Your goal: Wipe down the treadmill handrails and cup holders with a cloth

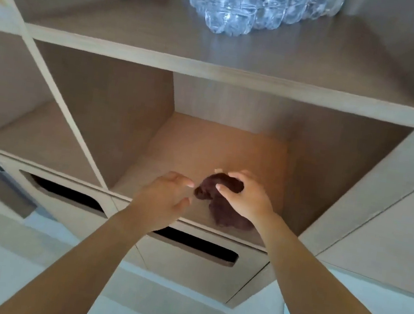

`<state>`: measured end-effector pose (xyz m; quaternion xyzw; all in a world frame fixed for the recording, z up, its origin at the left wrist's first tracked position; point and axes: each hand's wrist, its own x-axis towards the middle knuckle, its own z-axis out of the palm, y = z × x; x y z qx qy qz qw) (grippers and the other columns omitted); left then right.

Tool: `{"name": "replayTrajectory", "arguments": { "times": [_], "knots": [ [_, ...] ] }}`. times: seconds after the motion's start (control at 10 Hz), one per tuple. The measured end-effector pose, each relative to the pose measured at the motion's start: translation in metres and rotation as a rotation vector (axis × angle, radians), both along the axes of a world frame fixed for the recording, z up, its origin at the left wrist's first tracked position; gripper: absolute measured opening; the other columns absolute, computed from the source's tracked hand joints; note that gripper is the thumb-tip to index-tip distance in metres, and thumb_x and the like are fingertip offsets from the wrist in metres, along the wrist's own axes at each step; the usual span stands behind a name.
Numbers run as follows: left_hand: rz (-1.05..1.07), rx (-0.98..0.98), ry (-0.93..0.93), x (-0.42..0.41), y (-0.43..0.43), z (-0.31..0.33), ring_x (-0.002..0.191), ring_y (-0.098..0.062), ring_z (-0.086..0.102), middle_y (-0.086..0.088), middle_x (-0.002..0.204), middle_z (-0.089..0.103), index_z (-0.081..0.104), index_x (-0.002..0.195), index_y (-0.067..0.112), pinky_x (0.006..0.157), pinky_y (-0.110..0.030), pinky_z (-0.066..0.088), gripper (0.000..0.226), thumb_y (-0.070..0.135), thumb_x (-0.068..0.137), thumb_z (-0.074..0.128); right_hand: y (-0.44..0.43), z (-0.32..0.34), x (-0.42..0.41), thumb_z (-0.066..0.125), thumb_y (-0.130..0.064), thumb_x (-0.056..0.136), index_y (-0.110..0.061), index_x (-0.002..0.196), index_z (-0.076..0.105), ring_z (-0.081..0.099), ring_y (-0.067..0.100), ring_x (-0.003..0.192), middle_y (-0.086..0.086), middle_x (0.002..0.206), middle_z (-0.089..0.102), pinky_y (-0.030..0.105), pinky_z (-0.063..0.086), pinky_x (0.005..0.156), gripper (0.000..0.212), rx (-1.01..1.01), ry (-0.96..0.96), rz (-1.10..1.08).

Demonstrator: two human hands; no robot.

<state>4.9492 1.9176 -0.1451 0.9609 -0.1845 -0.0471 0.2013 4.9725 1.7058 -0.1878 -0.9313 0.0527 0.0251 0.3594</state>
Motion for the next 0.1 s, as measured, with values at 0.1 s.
{"name": "replayTrajectory", "arguments": {
  "times": [0.1],
  "knots": [
    [-0.046, -0.002, 0.024, 0.0069, -0.0013, -0.0026, 0.118, -0.018, 0.047, 0.000, 0.132, 0.049, 0.048, 0.127, 0.022, 0.098, -0.037, 0.040, 0.039, 0.029, 0.089, 0.048, -0.0010, -0.0091, -0.0117, 0.063, -0.055, 0.078, -0.032, 0.123, 0.056, 0.043, 0.020, 0.128, -0.004, 0.141, 0.044, 0.039, 0.039, 0.104, 0.051, -0.061, -0.052, -0.004]
  ]
}}
